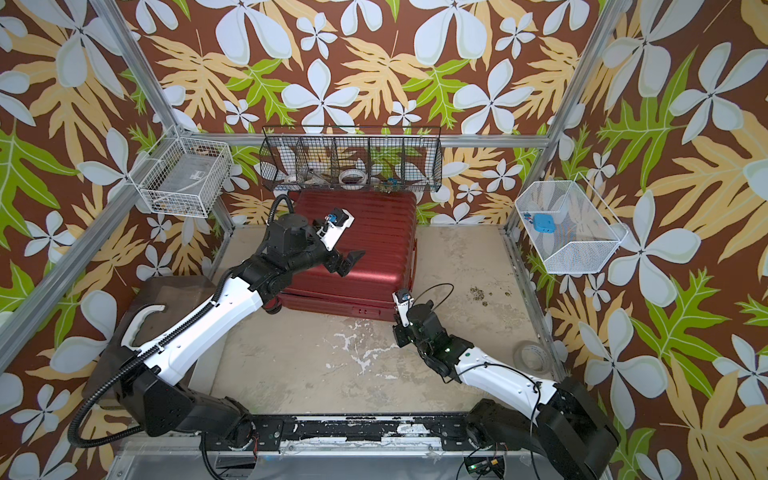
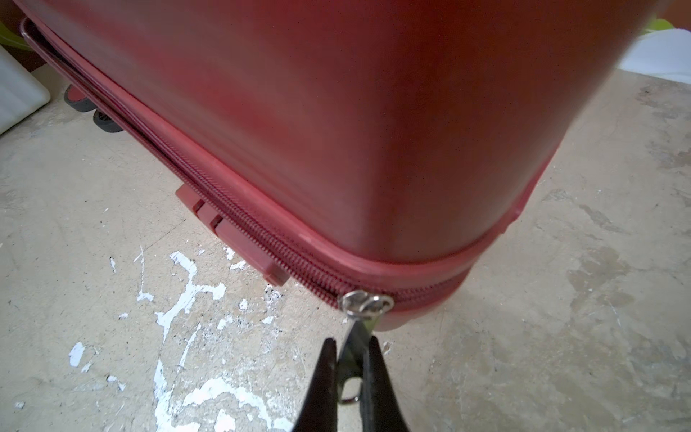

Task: Open the suitcase zippers
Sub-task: Adjust the suitcase at the center of the board.

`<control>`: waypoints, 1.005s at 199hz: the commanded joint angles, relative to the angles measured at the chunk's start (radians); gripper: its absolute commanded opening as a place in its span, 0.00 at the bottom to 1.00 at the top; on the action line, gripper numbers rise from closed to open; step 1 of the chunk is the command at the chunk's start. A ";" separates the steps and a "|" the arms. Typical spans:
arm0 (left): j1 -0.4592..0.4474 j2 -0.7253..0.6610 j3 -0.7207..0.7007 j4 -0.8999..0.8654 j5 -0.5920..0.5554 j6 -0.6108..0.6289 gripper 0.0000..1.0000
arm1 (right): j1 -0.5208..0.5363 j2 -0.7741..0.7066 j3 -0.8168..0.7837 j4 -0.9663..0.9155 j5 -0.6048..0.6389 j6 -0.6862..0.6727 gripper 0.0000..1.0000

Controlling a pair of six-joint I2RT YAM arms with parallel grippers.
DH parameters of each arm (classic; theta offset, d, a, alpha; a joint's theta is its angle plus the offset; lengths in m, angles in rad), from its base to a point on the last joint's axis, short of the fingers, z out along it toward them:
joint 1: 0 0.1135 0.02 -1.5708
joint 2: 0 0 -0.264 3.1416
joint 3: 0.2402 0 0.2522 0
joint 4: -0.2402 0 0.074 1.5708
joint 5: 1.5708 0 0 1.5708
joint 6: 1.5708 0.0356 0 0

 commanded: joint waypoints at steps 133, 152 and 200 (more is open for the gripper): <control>-0.205 -0.009 -0.134 -0.044 0.027 0.003 1.00 | 0.346 0.046 0.006 0.078 -0.014 0.122 0.00; -0.235 0.018 -0.153 -0.025 0.002 0.009 1.00 | 0.367 0.087 0.016 0.097 -0.004 0.114 0.00; -0.239 0.019 -0.238 -0.014 -0.158 0.085 0.80 | 0.329 0.012 -0.044 0.061 0.082 0.103 0.00</control>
